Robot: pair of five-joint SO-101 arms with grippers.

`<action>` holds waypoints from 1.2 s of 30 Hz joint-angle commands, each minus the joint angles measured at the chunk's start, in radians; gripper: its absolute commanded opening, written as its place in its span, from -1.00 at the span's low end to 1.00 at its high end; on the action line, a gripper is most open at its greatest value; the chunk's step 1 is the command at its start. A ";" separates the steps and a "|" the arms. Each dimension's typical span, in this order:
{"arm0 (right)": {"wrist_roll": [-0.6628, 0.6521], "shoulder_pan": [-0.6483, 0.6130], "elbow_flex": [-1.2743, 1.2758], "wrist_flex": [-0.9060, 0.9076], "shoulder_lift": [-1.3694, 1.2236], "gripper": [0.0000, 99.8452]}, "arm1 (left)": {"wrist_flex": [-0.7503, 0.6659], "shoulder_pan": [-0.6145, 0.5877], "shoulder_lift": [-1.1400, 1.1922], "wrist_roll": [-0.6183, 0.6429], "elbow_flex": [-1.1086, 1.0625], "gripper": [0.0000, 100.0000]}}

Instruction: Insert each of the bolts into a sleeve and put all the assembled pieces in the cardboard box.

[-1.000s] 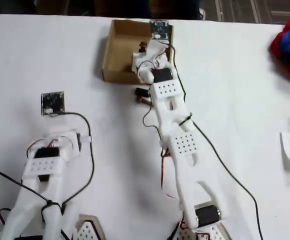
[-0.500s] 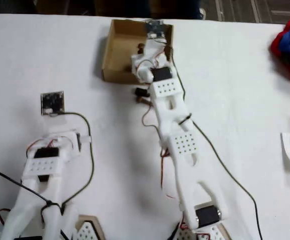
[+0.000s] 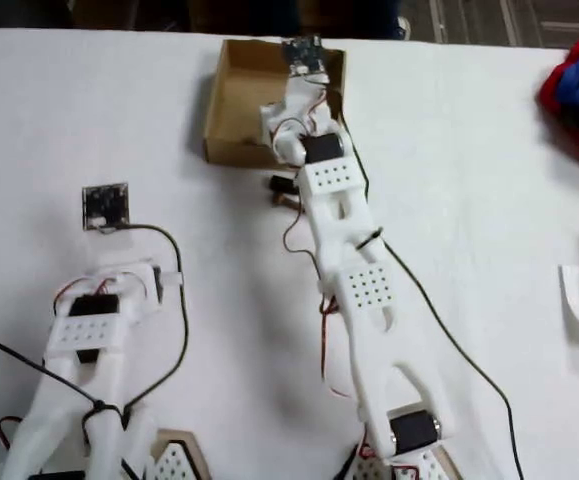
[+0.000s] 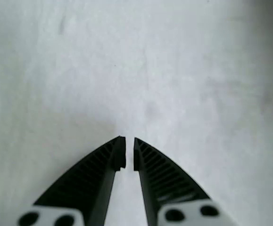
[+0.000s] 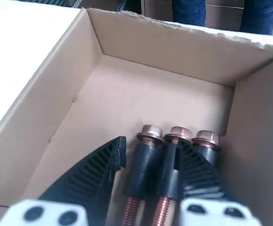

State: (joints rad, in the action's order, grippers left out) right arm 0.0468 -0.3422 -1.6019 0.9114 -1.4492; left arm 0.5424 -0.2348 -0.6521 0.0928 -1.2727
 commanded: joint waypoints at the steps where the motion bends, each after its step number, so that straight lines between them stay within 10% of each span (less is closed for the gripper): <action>1: -0.009 -0.001 -0.017 -0.018 0.038 -0.68 | -0.020 -0.003 0.000 -0.011 0.002 -0.88; 11: -0.009 0.030 -0.072 -0.070 0.061 -0.75 | -0.020 -0.003 0.000 -0.011 0.002 -0.88; 15: -0.009 0.076 -0.064 0.217 0.197 -0.97 | -0.020 -0.003 0.000 -0.011 0.002 -0.88; 23: -0.020 0.064 -0.061 0.826 0.473 -0.69 | -0.020 -0.003 0.000 -0.011 0.002 -0.88; 36: -0.563 -0.031 0.351 0.862 0.682 -0.96 | -0.020 -0.003 0.000 -0.011 0.002 -0.88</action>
State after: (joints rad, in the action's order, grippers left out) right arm -0.4826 -0.3376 -1.3840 1.7492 -0.9168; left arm 0.5424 -0.2363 -0.6521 0.0928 -1.2727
